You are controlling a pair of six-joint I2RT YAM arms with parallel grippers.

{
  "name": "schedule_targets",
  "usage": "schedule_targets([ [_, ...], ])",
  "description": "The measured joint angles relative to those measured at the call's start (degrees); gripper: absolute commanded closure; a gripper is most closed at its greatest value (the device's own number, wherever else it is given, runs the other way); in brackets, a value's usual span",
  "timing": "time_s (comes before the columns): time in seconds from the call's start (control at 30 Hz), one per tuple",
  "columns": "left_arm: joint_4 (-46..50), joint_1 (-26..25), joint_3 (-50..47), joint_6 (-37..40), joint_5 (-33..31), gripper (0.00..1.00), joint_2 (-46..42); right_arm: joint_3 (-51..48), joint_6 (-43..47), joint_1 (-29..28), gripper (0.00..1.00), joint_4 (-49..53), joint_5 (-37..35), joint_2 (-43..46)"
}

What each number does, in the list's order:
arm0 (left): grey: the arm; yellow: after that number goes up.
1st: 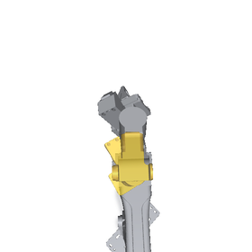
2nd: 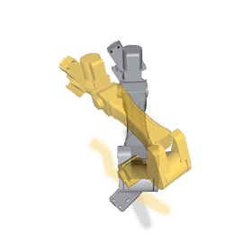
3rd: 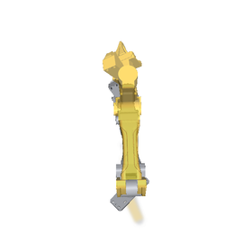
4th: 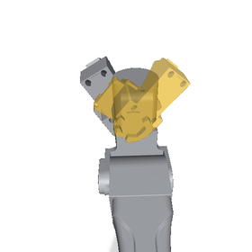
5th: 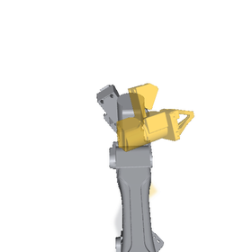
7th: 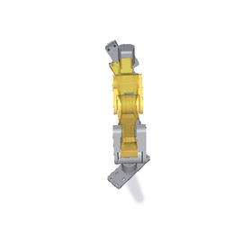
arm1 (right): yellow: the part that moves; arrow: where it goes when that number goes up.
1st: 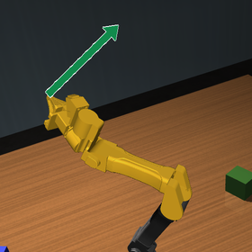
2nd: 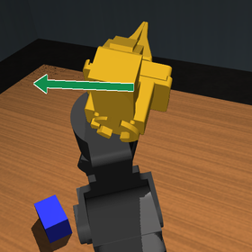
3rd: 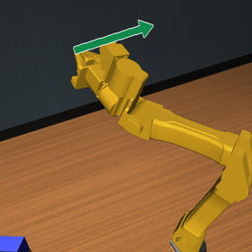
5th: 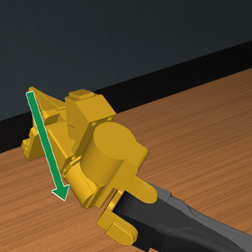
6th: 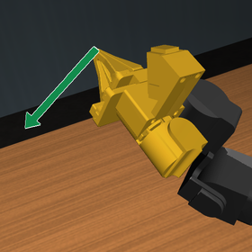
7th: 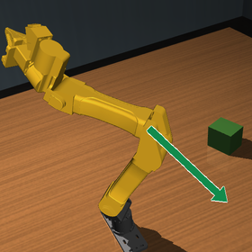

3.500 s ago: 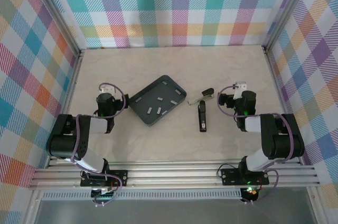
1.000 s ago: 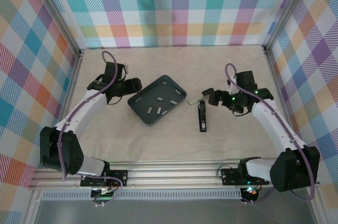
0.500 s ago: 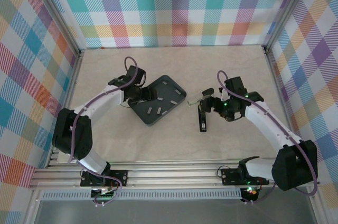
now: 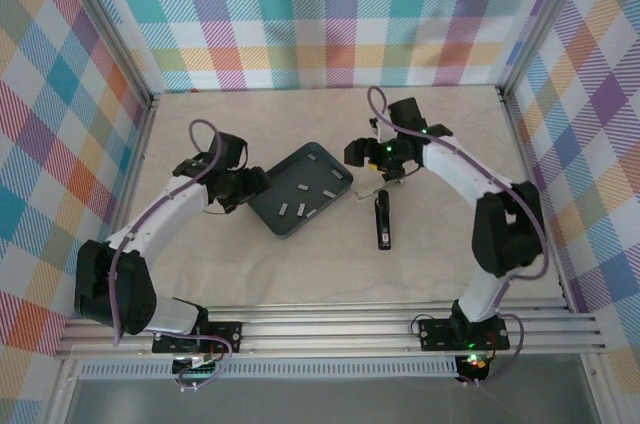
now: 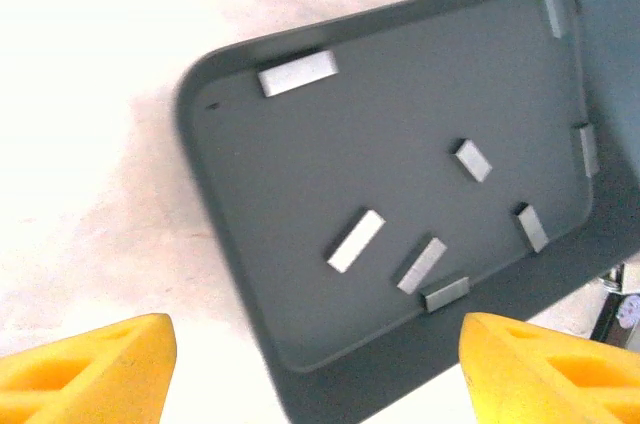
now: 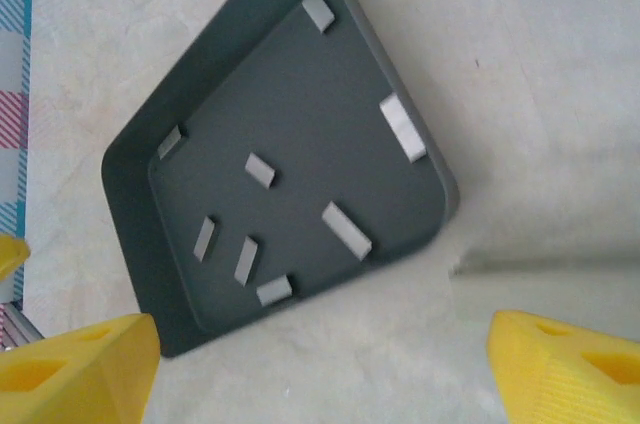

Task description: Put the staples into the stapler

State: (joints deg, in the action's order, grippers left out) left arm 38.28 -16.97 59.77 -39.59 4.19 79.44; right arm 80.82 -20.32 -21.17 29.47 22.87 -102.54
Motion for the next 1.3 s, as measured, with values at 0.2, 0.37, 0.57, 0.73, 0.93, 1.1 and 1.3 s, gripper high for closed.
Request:
schedule_targets([
  [0.2,-1.3,2.5,-6.6,-4.0,0.7,0.25,-0.3,9.9,2.8,-0.3,0.18,-1.4,1.7,-12.1],
  [0.37,-5.0,2.8,-9.7,-5.9,1.8,0.26,1.6,16.0,4.6,-0.6,0.2,-0.8,2.9,-18.9],
  [0.57,-10.7,2.8,-9.4,-6.0,2.9,0.27,6.0,20.7,5.7,-1.3,0.25,0.2,5.0,-23.0],
  [0.73,-14.1,2.8,-8.4,-6.0,4.0,0.29,9.9,21.0,5.8,-1.6,0.29,0.6,6.2,-23.9],
  [0.93,-17.3,2.8,-7.2,-5.7,4.9,0.3,13.3,21.0,5.8,-1.7,0.33,1.4,6.8,-25.0],
  [1.1,-18.6,2.8,-3.9,-4.6,5.2,0.3,16.1,21.0,5.8,-1.7,0.36,1.7,6.9,-25.2],
  [1.3,-17.6,2.8,3.9,-2.0,4.8,0.31,22.8,20.9,5.6,-1.0,0.39,1.6,3.7,-25.2],
])
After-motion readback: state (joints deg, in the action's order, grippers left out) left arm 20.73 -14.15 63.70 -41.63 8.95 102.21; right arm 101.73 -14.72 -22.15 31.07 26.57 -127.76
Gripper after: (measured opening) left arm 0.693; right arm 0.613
